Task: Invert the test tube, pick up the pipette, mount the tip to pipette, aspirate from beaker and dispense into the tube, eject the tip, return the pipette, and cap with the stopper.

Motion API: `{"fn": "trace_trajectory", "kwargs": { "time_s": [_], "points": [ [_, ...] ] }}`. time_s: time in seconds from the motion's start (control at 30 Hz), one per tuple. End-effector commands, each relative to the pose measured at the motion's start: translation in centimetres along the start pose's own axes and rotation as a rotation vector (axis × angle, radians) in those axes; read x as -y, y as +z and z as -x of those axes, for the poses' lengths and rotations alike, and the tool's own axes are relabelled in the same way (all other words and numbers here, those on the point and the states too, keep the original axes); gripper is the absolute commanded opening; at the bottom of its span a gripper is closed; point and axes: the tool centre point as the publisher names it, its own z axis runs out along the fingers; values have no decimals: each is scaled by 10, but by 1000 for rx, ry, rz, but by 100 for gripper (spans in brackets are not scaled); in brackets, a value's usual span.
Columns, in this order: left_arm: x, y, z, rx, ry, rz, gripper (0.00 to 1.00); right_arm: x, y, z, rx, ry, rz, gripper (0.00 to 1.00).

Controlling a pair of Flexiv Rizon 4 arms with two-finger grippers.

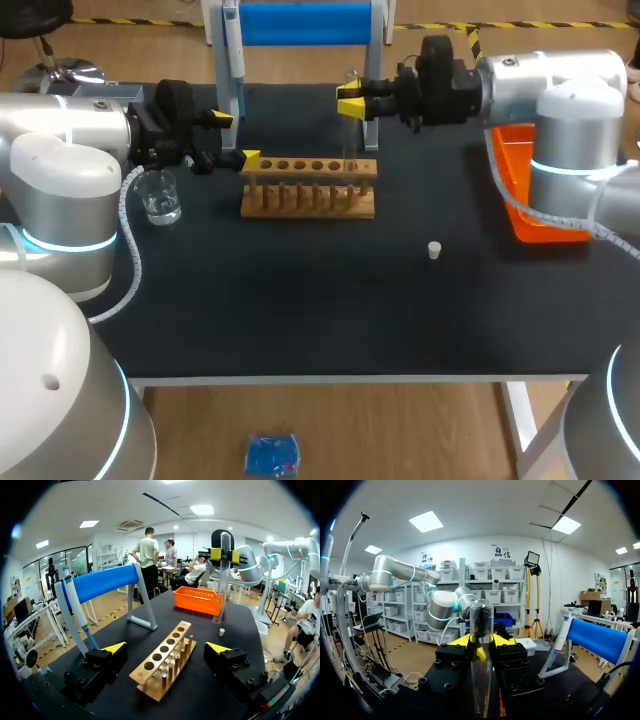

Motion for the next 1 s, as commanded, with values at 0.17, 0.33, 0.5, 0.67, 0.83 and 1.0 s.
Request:
{"fn": "trace_trajectory", "kwargs": {
  "time_s": [0.17, 0.33, 0.5, 0.67, 0.83, 1.0],
  "points": [
    [-1, 0, 0, 3, 1, -5, 100, -1, -1, -2, 3, 1, -3, 0],
    [-1, 0, 0, 3, 1, -5, 100, -1, -1, -2, 3, 1, -3, 0],
    [-1, 0, 0, 3, 1, -5, 100, -1, -1, -2, 3, 1, -3, 0],
    [-1, 0, 0, 3, 1, -5, 100, 3, 1, 9, 7, 122, -44, 0],
    [-1, 0, 0, 3, 1, -5, 100, -2, 4, 28, 12, 523, -74, 0],
    [-1, 0, 0, 3, 1, -5, 100, 0, 8, 47, 46, 877, -154, 0]
  ]
}}
